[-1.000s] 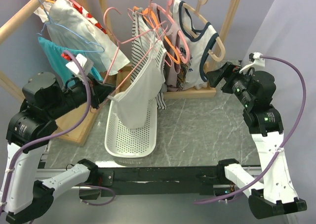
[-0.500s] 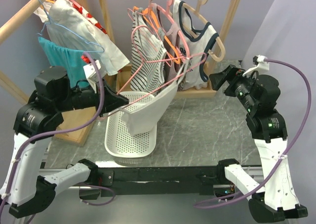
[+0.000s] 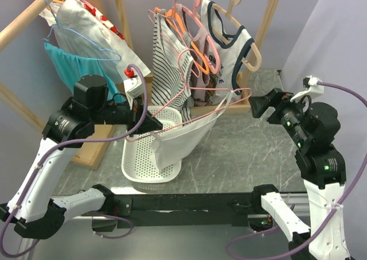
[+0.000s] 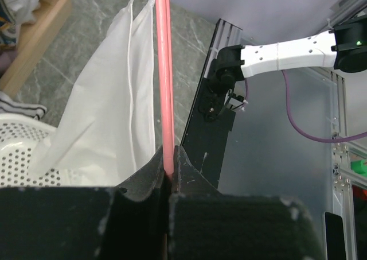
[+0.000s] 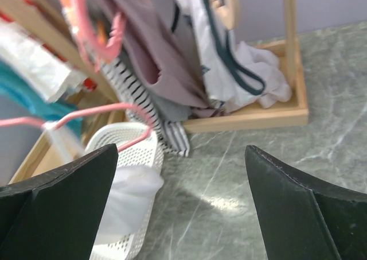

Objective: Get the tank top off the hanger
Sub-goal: Pick up the hanger from the clothesline, then remove the tank top from the hanger.

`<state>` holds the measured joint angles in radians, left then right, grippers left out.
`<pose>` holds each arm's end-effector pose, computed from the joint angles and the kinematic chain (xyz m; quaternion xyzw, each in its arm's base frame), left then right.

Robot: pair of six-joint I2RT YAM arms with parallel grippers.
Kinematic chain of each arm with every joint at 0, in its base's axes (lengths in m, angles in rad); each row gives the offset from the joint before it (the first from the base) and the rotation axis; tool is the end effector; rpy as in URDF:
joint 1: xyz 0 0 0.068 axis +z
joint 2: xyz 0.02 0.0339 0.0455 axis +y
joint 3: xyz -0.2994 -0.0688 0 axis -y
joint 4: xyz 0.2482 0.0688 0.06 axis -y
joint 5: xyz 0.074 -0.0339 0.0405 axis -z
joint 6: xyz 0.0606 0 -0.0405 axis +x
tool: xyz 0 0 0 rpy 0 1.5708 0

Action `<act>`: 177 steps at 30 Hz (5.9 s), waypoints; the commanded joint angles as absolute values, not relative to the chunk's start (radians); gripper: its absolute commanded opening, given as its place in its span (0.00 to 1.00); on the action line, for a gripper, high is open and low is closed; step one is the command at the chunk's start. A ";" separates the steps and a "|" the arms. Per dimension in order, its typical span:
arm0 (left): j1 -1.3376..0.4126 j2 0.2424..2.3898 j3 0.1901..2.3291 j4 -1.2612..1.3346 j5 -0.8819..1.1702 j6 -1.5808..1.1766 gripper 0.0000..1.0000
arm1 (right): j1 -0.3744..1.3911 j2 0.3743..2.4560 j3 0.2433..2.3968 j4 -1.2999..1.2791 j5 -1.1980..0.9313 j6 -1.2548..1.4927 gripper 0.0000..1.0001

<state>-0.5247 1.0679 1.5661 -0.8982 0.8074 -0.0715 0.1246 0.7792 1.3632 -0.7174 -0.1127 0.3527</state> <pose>0.1268 -0.1240 0.5020 0.3837 0.6981 -0.4622 0.3895 0.1123 0.0209 0.4929 0.0487 0.7508 0.1966 0.6287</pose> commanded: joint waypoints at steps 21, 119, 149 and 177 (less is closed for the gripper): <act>-0.727 1.255 1.663 -0.718 0.663 -0.071 0.01 | 0.123 0.808 1.342 -0.709 -0.319 0.351 0.59; -0.805 1.325 1.486 -0.508 0.529 -0.123 0.01 | 0.425 0.815 1.100 -0.166 -0.388 0.758 0.60; -0.873 1.344 1.490 -0.471 0.494 -0.094 0.35 | 0.465 0.775 1.008 -0.169 -0.187 0.744 0.00; -0.862 1.120 1.260 -0.515 0.368 -0.141 0.99 | 0.462 0.753 1.037 -0.227 -0.055 0.693 0.00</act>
